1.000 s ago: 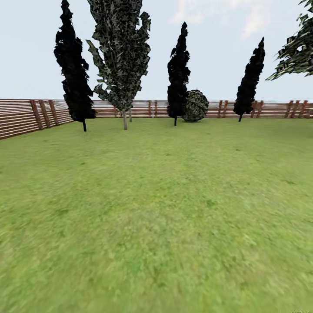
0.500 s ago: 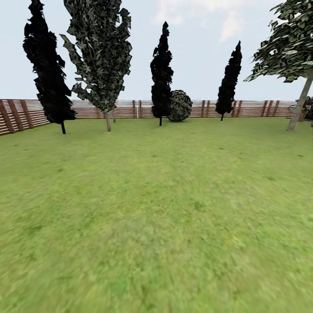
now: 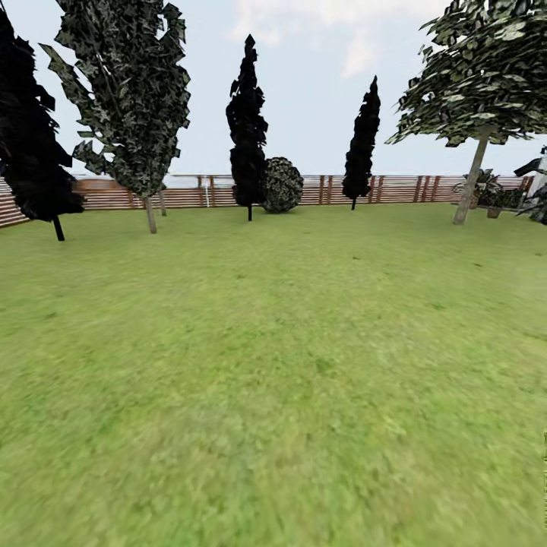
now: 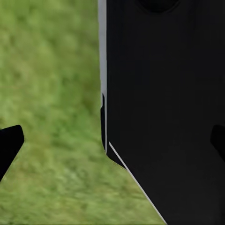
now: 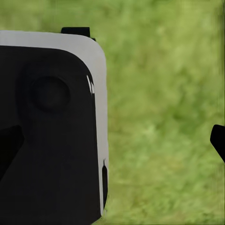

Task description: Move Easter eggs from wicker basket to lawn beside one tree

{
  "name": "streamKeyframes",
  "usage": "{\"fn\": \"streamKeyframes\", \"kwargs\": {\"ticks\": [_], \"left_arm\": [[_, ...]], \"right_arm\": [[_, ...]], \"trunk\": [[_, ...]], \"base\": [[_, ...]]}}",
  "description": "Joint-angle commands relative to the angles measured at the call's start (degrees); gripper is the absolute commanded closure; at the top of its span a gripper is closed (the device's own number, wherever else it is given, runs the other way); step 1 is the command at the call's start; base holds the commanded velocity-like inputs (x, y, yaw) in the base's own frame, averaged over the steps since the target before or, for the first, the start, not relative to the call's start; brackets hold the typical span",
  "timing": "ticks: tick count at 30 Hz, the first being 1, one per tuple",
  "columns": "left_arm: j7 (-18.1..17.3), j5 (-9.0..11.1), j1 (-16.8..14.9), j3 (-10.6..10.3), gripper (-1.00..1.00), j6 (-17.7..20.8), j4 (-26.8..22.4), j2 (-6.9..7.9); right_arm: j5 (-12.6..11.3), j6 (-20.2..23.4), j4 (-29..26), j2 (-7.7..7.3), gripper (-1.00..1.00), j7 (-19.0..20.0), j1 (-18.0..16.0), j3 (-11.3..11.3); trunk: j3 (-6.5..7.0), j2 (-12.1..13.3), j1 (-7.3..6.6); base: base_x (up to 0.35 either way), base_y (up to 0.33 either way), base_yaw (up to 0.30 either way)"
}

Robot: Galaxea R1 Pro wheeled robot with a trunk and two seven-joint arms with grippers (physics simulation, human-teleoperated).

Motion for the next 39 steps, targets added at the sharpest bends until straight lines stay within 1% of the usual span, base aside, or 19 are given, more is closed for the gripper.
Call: {"fn": "streamKeyframes", "kwargs": {"ticks": [1, 26, 39], "left_arm": [[0.0, 0.0, 0.0, 0.0, -1.0, 0.0, -0.1, 0.0], [0.0, 0.1, 0.0, 0.0, -1.0, 0.0, -0.1, 0.07], [0.0, 0.1, 0.0, 0.0, -1.0, 0.0, -0.1, -0.01]], "right_arm": [[0.0, 0.0, 0.0, -0.01, -1.0, 0.1, 0.0, 0.0], [-0.1, 0.0, -0.1, -0.43, -1.0, 0.1, -0.1, -0.1], [-0.1, 0.0, -0.1, -0.37, -1.0, 0.0, -0.1, -0.1]], "trunk": [[-0.04, 0.0, 0.04], [-0.04, 0.0, 0.04], [-0.04, 0.0, 0.04]], "base": [[0.341, 0.0, -0.3], [0.341, 0.0, -0.3], [0.341, 0.0, -0.294]]}}
